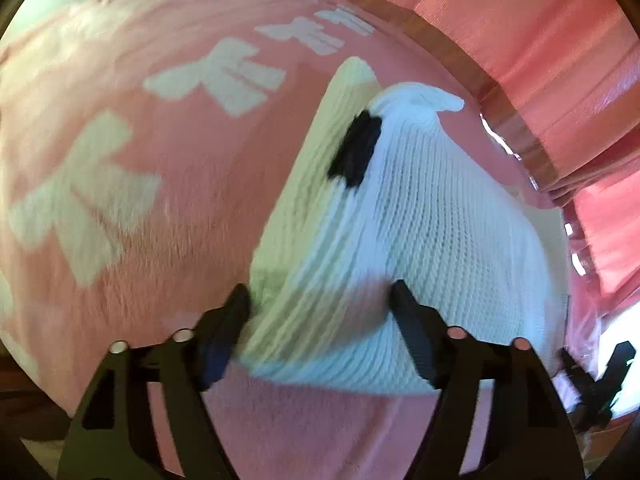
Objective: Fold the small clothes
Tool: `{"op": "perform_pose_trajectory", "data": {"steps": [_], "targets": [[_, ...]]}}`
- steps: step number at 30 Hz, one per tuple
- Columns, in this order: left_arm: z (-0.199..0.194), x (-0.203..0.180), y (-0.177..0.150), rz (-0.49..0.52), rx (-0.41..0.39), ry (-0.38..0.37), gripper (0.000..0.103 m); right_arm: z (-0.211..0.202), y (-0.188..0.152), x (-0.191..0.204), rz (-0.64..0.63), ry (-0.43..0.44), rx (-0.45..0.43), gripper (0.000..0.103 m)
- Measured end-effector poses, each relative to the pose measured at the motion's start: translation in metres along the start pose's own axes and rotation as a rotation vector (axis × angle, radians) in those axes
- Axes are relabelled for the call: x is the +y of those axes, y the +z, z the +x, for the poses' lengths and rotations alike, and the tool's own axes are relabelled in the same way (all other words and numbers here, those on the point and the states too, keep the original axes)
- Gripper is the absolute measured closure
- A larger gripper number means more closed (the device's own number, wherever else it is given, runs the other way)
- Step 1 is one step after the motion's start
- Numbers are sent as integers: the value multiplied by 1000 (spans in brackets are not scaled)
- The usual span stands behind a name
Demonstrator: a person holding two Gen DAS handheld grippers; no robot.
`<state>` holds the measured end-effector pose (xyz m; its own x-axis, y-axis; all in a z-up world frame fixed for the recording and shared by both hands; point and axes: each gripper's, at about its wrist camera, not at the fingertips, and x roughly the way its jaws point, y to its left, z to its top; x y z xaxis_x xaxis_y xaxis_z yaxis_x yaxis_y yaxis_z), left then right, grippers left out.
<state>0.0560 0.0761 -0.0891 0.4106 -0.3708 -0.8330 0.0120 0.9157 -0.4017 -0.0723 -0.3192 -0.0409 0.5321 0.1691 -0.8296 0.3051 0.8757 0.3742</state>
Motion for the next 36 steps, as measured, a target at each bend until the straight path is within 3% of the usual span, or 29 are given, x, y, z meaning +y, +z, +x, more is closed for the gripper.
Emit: {"op": "perform_pose_trajectory", "data": {"steps": [1,2,3,6,8,11,13,15,17,19,21,23,26,29,32,33,34,35,36], "targets": [[-1,0,-1,9,-2,4,54,2,-4,4,-10,-7,7,94],[0,-1,-1,26,6,-3,71,3,-6,7,-24,-20,13,95],[-2,-3,0,38,11,-23,79,0,-7,12,-39,-30,-3,95],[-24,-9,-5,78,-29,-17,84,-37,-4,23,-74,-1,-104,96],[-39,-7,-14,91,-6,4,85,-56,-12,17,-59,-13,-109,96],[-29,9,-28,82,95,65,85,-48,-29,-1,-29,-81,-19,96],[-19,13,-32,83,128,97,84,-21,-41,-12,-1,-121,106,96],[-20,10,-32,96,130,111,79,-11,-46,-9,-24,-145,147,95],[-31,1,-28,109,113,117,77,-22,-40,-1,-53,-146,111,88],[-54,-15,-18,143,43,96,72,-35,-31,5,-57,-151,74,77],[-72,-33,-4,179,-41,93,49,-50,-14,14,-87,-155,0,62],[-74,-52,15,219,-102,90,34,-55,10,21,-123,-124,-50,42],[-48,-85,47,294,-135,118,29,-36,50,34,-193,-101,-88,39],[1,-100,79,334,-112,177,28,9,88,37,-242,-152,-84,39],[42,-93,99,313,-67,178,54,42,104,27,-236,-160,-65,39],[50,-89,101,311,-50,175,75,56,107,25,-236,-156,-47,41],[56,-85,102,304,-30,175,89,63,108,24,-235,-149,-34,71],[61,-81,105,296,-14,172,96,69,109,24,-233,-140,-21,95],[60,-82,106,290,-27,165,96,70,111,26,-217,-129,-22,95]]}}
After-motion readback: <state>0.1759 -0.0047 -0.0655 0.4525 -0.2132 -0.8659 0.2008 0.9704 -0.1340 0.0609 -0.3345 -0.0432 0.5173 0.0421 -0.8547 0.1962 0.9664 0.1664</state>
